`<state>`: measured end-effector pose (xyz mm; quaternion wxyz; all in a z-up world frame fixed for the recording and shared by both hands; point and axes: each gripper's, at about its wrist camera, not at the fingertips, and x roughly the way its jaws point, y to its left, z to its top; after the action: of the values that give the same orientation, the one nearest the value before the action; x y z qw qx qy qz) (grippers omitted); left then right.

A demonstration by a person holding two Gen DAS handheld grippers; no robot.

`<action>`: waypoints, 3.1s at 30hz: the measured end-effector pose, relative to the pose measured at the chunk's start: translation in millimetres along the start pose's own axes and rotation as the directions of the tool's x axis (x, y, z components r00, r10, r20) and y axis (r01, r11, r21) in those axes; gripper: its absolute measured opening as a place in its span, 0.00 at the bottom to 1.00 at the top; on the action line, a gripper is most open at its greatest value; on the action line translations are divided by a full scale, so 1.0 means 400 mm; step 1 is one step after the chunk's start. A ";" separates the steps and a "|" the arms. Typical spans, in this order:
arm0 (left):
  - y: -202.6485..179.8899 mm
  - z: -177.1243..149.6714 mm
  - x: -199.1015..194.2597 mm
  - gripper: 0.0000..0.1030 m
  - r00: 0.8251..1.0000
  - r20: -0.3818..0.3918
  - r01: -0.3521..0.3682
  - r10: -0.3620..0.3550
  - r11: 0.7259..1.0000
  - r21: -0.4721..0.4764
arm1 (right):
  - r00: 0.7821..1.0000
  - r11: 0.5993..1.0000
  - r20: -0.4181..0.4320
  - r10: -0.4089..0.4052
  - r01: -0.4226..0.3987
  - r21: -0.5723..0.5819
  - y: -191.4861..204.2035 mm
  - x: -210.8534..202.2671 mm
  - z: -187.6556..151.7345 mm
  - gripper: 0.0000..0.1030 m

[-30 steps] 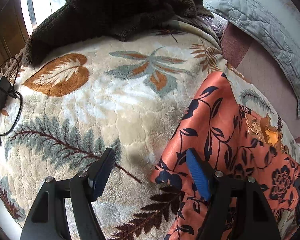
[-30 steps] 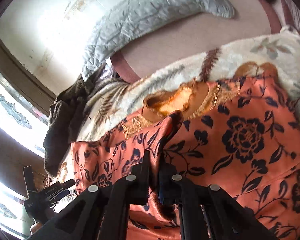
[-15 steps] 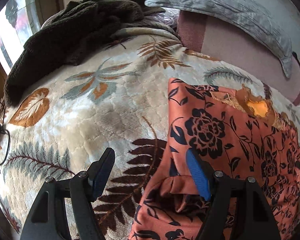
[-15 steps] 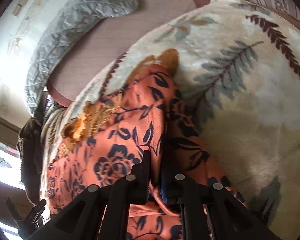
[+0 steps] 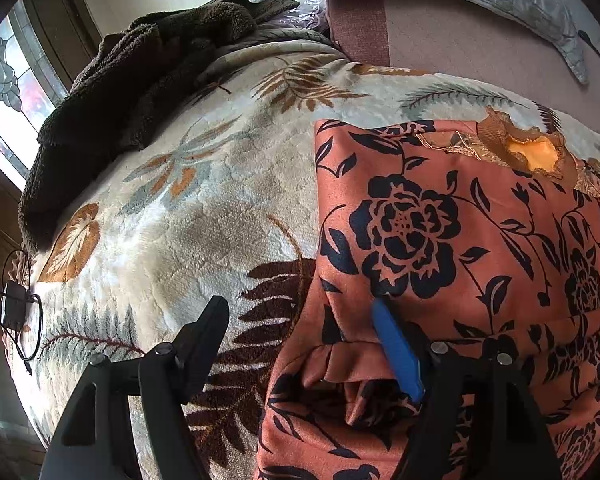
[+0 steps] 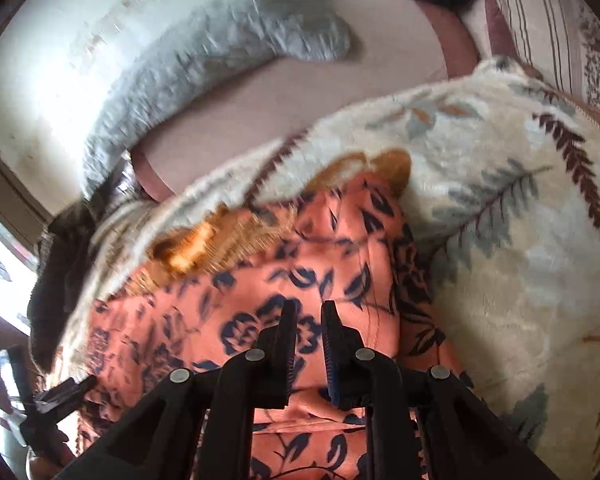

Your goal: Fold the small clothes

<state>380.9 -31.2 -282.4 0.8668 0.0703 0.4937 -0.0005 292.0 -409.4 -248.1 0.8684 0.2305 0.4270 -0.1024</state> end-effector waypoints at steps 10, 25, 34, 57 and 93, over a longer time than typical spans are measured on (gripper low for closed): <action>0.000 -0.003 0.000 0.73 1.000 0.012 0.004 -0.004 1.000 0.010 | 0.998 0.999 0.056 -0.020 0.018 0.035 -0.021 0.023 0.059 0.28; 0.001 -0.003 0.003 0.75 1.000 0.018 0.000 0.000 1.000 0.014 | 0.990 0.991 -0.124 0.073 -0.086 -0.106 0.100 0.030 -0.050 0.31; 0.002 -0.005 0.002 0.75 1.000 0.021 -0.002 0.002 1.000 0.014 | 0.992 0.992 -0.105 0.067 -0.078 -0.100 0.098 0.023 -0.057 0.31; -0.001 -0.014 -0.033 0.75 0.999 0.037 -0.011 0.010 1.000 0.022 | 0.994 0.986 -0.027 0.108 -0.111 -0.122 0.129 -0.089 -0.080 0.31; 0.266 -0.561 -0.339 0.75 0.975 -0.181 0.110 -0.129 0.987 -0.114 | 0.988 0.992 -0.135 0.080 -0.066 0.108 -0.258 -0.489 -0.476 0.76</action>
<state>127.1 92.4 -266.1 0.8172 -0.0046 0.5759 -0.0207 1.1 -410.2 -226.8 0.8266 0.2972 0.4717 -0.0763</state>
